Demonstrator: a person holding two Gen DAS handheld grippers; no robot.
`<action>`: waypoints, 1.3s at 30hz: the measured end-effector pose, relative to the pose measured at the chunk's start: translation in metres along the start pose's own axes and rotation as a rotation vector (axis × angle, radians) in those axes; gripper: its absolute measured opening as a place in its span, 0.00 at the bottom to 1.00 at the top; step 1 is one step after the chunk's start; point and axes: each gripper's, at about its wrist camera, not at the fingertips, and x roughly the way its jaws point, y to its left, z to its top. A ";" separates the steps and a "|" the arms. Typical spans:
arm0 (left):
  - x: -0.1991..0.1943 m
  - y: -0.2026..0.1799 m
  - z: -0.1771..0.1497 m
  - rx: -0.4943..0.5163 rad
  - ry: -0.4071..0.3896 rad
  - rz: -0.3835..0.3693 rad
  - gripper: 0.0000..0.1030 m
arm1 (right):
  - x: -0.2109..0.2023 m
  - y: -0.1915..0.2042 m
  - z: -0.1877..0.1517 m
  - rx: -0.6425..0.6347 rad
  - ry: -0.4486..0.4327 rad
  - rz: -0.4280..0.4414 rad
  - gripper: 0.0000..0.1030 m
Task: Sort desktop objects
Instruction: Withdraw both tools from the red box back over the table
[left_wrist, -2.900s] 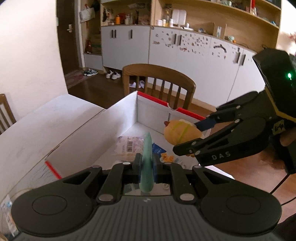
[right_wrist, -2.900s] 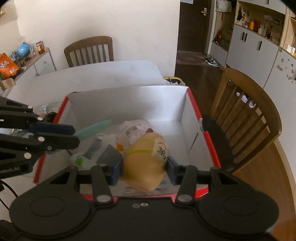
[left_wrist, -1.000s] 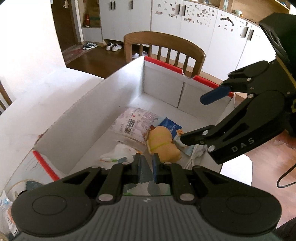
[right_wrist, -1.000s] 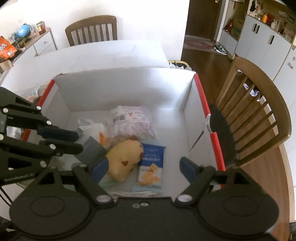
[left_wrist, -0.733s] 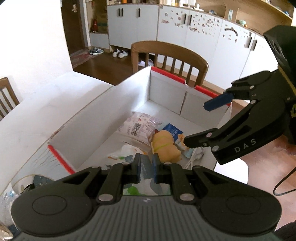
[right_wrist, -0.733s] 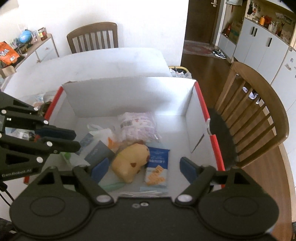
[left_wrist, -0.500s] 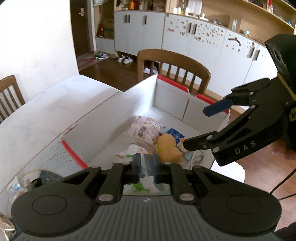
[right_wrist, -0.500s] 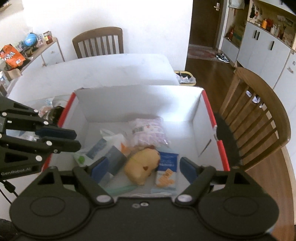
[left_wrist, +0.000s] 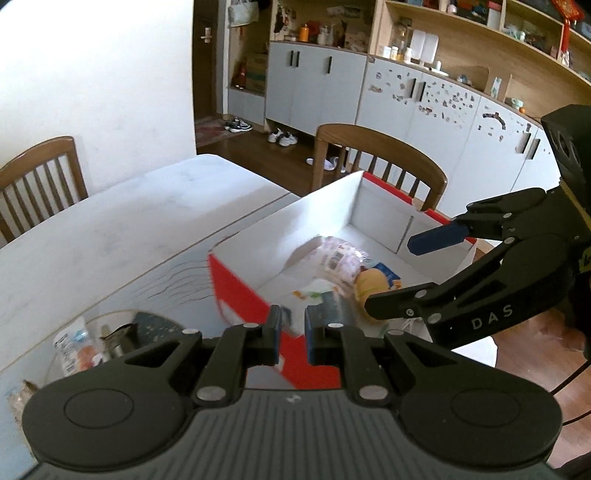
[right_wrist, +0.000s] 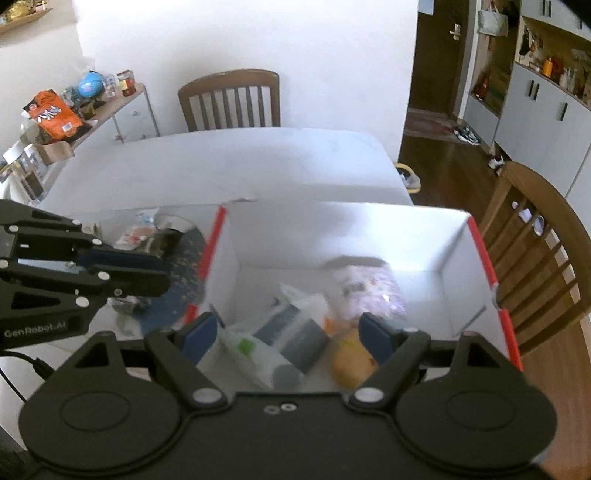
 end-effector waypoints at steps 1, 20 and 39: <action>-0.003 0.004 -0.002 -0.003 -0.003 0.002 0.11 | 0.000 0.006 0.001 -0.003 -0.004 0.002 0.81; -0.051 0.093 -0.057 -0.049 0.004 0.001 0.11 | 0.016 0.112 0.007 -0.026 0.003 0.017 0.82; -0.074 0.186 -0.110 -0.137 -0.010 0.075 0.85 | 0.051 0.204 -0.002 -0.052 0.010 0.080 0.91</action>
